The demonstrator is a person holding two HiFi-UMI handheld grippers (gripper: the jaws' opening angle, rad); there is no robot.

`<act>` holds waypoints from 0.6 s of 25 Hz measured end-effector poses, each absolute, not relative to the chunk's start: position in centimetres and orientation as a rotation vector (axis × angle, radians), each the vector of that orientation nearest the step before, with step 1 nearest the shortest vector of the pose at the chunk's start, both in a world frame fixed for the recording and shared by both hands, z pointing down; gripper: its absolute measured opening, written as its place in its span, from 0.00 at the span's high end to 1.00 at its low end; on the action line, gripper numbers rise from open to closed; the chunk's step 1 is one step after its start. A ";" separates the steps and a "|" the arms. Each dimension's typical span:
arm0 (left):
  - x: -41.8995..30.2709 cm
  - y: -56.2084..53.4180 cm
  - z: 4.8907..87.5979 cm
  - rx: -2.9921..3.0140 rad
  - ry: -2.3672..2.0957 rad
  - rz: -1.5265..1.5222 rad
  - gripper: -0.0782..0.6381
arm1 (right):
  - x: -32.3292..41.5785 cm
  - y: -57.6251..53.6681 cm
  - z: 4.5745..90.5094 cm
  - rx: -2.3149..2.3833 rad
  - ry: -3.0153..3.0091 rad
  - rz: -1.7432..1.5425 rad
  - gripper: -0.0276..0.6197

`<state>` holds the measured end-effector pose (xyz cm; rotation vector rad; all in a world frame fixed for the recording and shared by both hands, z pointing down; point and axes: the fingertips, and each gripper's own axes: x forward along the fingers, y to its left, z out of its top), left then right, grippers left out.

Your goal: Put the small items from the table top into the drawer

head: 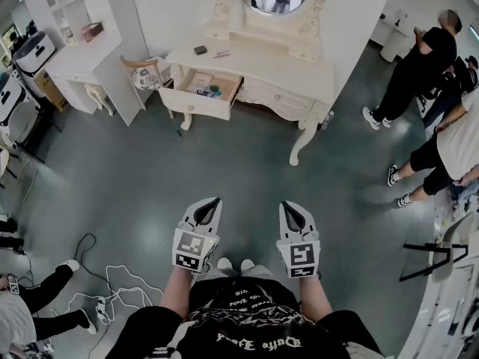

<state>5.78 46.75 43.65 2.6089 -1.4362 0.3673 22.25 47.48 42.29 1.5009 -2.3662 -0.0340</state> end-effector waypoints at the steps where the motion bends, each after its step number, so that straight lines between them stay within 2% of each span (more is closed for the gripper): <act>1: 5.6 46.8 43.7 2.607 -1.434 0.371 0.87 | 22.1 47.6 42.4 1.504 -2.357 -0.032 0.94; 15: 2.2 45.4 43.9 2.604 -1.468 0.345 0.87 | 19.1 46.2 43.0 1.517 -2.342 -0.013 0.94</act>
